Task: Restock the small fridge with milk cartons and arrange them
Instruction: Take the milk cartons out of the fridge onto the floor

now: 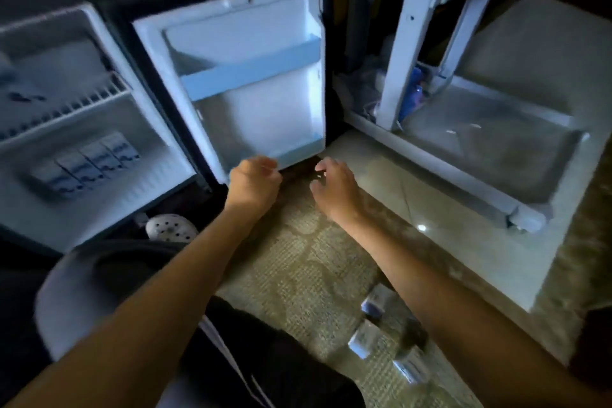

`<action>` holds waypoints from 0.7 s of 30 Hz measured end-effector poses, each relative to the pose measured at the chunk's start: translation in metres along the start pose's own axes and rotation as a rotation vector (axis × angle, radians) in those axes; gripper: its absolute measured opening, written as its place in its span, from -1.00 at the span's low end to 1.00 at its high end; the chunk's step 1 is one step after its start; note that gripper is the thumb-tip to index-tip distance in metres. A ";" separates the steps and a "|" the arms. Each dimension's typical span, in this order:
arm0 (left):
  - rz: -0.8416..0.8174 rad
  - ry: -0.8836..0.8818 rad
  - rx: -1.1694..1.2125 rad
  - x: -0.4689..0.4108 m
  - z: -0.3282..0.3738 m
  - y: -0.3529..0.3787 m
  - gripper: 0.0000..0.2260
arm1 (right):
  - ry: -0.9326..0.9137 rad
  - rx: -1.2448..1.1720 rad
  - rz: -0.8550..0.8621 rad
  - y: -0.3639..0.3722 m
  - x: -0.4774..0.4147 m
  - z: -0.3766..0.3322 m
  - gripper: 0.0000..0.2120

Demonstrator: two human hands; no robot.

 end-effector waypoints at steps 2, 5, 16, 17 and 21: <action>0.108 0.043 -0.009 -0.010 0.006 -0.051 -0.75 | -0.122 0.018 0.025 0.000 -0.012 -0.055 -0.75; 0.247 0.090 0.016 -0.016 0.009 -0.121 -0.78 | -0.252 0.022 0.029 0.006 -0.021 -0.131 -0.76; 0.518 -0.058 0.076 -0.041 -0.057 -0.296 -0.76 | -0.511 -0.026 -0.162 0.090 -0.032 -0.316 -0.79; 0.531 -0.084 0.121 -0.046 -0.068 -0.304 -0.77 | -0.515 -0.026 -0.187 0.099 -0.036 -0.324 -0.79; 0.565 -0.174 0.256 -0.075 -0.112 -0.322 -0.82 | -0.477 -0.033 -0.255 0.139 -0.059 -0.347 -0.76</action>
Point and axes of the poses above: each hand's wrist, its own x-axis away from the middle knuckle, its own y-axis out of the palm, z = x × y, the point moved 7 cm from there along -x, towards the middle knuckle, and after that the axes turned 10 degrees about x, right-handed, at the moved point
